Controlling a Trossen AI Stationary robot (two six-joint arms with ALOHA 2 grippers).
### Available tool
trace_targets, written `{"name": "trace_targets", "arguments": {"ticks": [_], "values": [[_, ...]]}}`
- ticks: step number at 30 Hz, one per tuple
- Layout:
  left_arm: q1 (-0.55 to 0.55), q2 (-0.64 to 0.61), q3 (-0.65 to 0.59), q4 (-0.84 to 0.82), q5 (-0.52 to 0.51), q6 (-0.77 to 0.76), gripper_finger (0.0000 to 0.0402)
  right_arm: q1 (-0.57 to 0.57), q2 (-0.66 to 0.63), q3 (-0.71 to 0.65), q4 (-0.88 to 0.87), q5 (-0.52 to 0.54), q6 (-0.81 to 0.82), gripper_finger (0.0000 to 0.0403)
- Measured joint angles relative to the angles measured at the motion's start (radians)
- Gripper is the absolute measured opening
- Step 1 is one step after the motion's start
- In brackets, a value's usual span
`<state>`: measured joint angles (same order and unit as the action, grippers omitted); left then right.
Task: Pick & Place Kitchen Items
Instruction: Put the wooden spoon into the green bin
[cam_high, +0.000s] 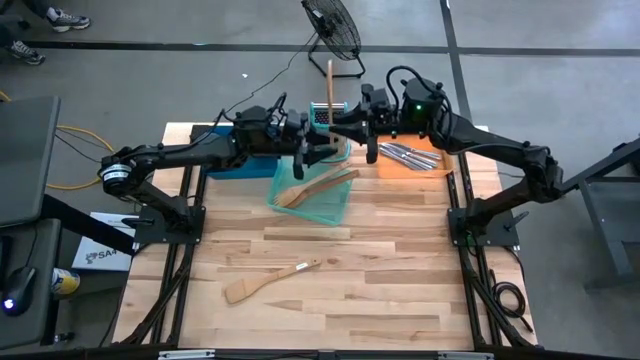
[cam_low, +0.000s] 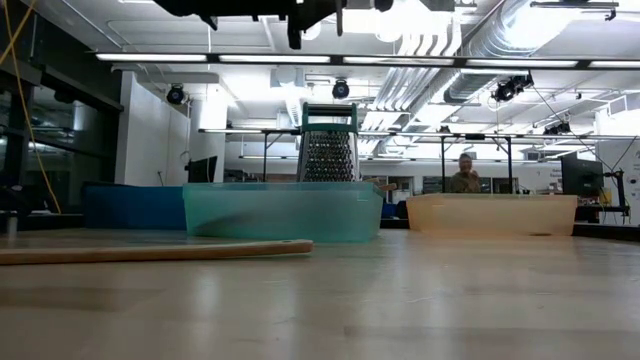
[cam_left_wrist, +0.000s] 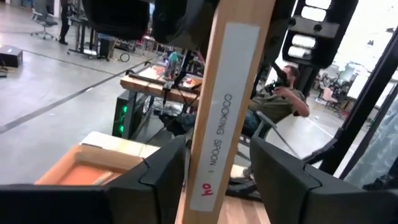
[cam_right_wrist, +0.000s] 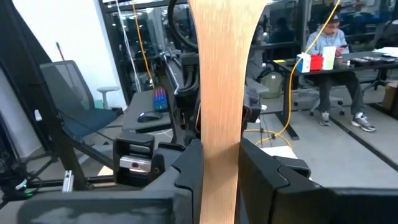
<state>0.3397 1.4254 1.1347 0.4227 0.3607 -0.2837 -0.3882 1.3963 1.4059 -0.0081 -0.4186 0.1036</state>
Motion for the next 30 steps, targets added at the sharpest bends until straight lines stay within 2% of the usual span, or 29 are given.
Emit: {"name": "trace_targets", "arguments": {"ticks": [8,16,26,28,30], "values": [[0.000,0.000,0.000,-0.009,0.019,0.021,0.0171,0.000,0.001,0.000,0.028,-0.016,-0.001,0.0068],[0.000,0.000,0.000,-0.007,0.019,0.057,0.0083,-0.001,0.001,0.000,0.030,-0.051,0.010,0.0068],[0.000,0.000,0.000,-0.016,0.018,0.056,0.0083,-0.001,0.001,0.000,0.015,-0.055,0.006,0.0067],[0.000,0.000,0.000,-0.019,0.018,0.047,0.0083,-0.001,0.001,0.000,0.015,-0.054,0.011,0.0096],[0.000,0.000,0.000,-0.025,0.014,0.035,0.0083,-0.001,0.001,0.000,0.012,-0.058,0.020,0.0146]]}}
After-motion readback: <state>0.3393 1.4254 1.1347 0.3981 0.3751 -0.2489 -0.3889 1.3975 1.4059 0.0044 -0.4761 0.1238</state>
